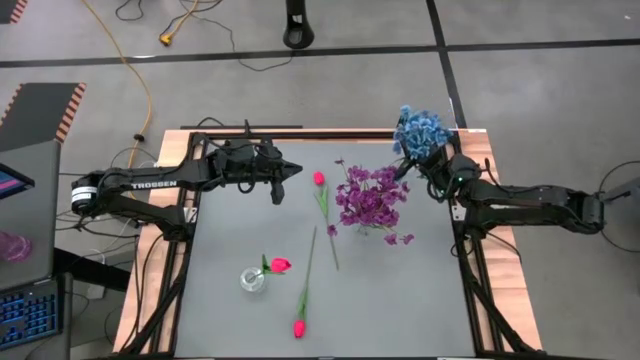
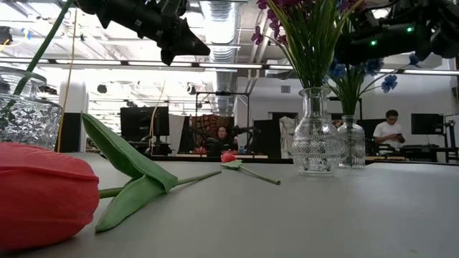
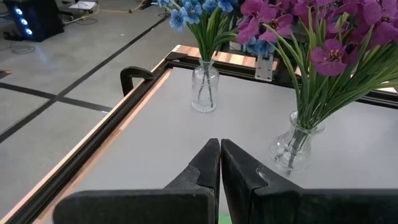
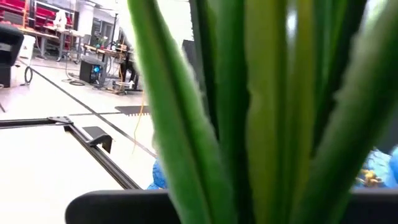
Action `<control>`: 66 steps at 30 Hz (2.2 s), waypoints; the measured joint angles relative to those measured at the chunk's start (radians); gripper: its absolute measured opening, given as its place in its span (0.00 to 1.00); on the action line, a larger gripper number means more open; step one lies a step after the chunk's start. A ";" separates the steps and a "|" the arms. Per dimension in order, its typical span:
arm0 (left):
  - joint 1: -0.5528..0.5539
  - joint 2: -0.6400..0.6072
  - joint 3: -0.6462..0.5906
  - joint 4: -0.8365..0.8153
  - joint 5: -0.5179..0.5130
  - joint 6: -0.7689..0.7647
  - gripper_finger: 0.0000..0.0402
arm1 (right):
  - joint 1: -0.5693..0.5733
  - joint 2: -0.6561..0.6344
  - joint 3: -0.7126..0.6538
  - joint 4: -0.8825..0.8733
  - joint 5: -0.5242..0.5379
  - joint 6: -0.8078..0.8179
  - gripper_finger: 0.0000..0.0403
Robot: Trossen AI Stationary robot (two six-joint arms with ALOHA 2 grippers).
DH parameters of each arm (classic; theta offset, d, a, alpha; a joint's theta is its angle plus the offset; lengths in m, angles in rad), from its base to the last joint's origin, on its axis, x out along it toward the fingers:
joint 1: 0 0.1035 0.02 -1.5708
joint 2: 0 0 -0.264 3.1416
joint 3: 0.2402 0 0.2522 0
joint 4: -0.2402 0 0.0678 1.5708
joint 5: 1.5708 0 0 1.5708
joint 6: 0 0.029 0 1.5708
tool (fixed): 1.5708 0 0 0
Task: Sort flowers into vase by color
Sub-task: Put the blue flowers into the top transparent vase
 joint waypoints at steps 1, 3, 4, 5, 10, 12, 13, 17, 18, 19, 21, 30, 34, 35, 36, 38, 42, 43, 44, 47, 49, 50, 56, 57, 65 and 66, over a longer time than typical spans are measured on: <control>0.000 0.000 0.000 0.000 0.000 0.000 0.00 | 0.000 0.000 0.000 0.000 -0.007 0.000 0.04; 0.000 0.000 0.000 0.000 0.000 -0.006 0.00 | -0.001 0.006 0.000 0.003 -0.018 -0.004 0.04; 0.000 0.000 0.000 0.000 0.000 -0.011 0.00 | -0.002 0.007 0.000 0.002 -0.018 -0.005 0.04; 0.000 0.000 0.000 0.000 0.000 -0.016 0.00 | -0.003 0.009 0.000 0.002 -0.019 -0.012 0.04; 0.000 0.000 0.000 0.000 0.000 -0.026 0.00 | -0.008 0.037 0.000 0.029 -0.023 -0.042 0.04; 0.000 0.000 0.000 0.000 0.000 -0.026 0.00 | -0.008 0.052 0.000 0.049 -0.027 -0.056 0.04; 0.000 0.000 0.000 0.000 0.000 -0.026 0.00 | -0.009 0.060 0.000 0.059 -0.038 -0.058 0.04; 0.000 0.000 0.000 0.000 0.000 -0.026 0.00 | -0.016 0.087 0.000 0.075 -0.069 -0.080 0.04; 0.000 0.000 0.000 0.000 0.000 -0.026 0.00 | -0.018 0.092 0.000 0.079 -0.070 -0.085 0.04; 0.000 0.000 0.000 0.000 0.000 -0.026 0.00 | -0.022 0.096 0.000 0.080 -0.070 -0.090 0.04; 0.000 0.000 0.000 0.000 0.000 -0.026 0.00 | -0.023 0.103 0.000 0.092 -0.070 -0.107 0.04; 0.000 0.000 0.000 0.000 -0.001 -0.027 0.00 | -0.045 0.105 0.000 0.095 -0.074 -0.135 0.04; 0.000 0.000 0.000 0.000 -0.002 -0.042 0.00 | -0.056 0.105 0.000 0.089 -0.078 -0.135 0.04; 0.000 0.000 0.000 0.000 -0.002 -0.042 0.00 | -0.059 0.105 0.000 0.088 -0.087 -0.135 0.04; 0.000 0.000 0.000 0.000 -0.002 -0.042 0.00 | -0.061 0.105 0.000 0.085 -0.098 -0.132 0.04; 0.000 0.000 0.000 0.000 -0.002 -0.042 0.00 | -0.061 0.105 0.000 0.081 -0.109 -0.128 0.04; 0.000 0.000 0.000 0.000 -0.003 -0.042 0.00 | -0.061 0.105 0.000 0.086 -0.145 -0.127 0.04; 0.000 0.000 0.000 0.000 -0.003 -0.042 0.00 | -0.061 0.105 0.000 0.091 -0.155 -0.128 0.04; 0.000 0.000 0.000 0.000 -0.003 -0.042 0.00 | -0.061 0.105 0.000 0.096 -0.167 -0.128 0.04; 0.000 0.000 0.000 0.000 -0.003 -0.042 0.00 | -0.061 0.105 0.000 0.106 -0.182 -0.135 0.04; 0.000 0.000 0.000 0.000 -0.003 -0.042 0.00 | -0.061 0.105 0.000 0.105 -0.182 -0.149 0.04; 0.000 0.000 0.000 0.000 -0.003 -0.042 0.00 | -0.061 0.105 0.000 0.104 -0.182 -0.153 0.04; 0.000 0.000 0.000 0.000 -0.003 -0.044 0.00 | -0.061 0.105 0.000 0.091 -0.200 -0.161 0.05; 0.000 0.000 0.000 0.000 -0.003 -0.045 0.00 | -0.061 0.105 0.000 0.085 -0.200 -0.161 0.05; 0.000 0.000 0.000 0.000 -0.004 -0.066 0.00 | -0.061 0.105 0.000 0.040 -0.200 -0.162 0.04; 0.000 0.000 0.000 0.000 -0.004 -0.067 0.00 | -0.061 0.105 0.000 0.039 -0.200 -0.162 0.04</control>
